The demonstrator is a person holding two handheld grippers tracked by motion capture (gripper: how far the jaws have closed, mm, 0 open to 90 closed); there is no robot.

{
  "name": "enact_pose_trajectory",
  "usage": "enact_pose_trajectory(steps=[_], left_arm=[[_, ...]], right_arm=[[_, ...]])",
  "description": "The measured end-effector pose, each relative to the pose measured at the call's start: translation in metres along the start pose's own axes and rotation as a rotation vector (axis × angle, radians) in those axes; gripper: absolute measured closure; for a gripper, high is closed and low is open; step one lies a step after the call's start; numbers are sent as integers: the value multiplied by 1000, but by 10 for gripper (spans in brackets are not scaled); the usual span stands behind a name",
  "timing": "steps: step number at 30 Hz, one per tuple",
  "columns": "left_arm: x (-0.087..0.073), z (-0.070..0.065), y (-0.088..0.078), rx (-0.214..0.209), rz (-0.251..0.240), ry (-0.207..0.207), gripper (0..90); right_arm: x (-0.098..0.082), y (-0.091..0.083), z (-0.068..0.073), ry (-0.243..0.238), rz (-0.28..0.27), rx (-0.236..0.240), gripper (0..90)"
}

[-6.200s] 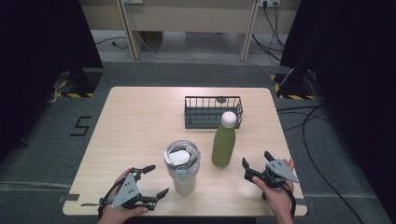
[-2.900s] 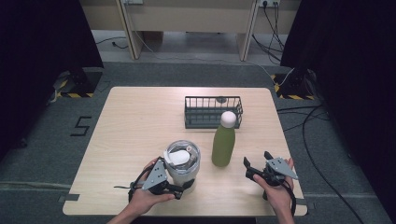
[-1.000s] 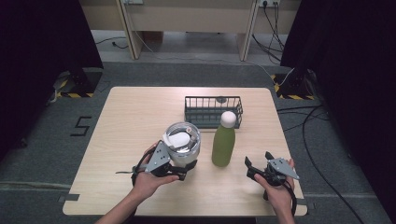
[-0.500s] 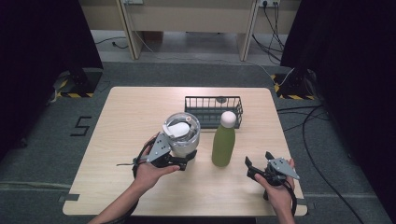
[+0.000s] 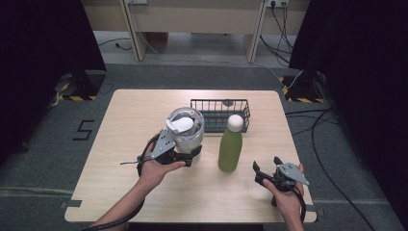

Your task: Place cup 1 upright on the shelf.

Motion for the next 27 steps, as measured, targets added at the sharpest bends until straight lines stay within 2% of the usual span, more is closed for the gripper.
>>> enact_pose_trajectory(steps=[27], left_arm=[[22, 20, 27, 53, -15, 18, 88]], right_arm=[[-2, 1, -1, 8, 5, -3, 146]])
Point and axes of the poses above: each handheld gripper's, and its own axes: y roughly forward along the jaws, x roughly out of its top, z roughly to its left, the point moved 10 cm from there along y, roughly forward along the jaws, and after that the axes turned 13 degrees about x, right-handed, at the moved point
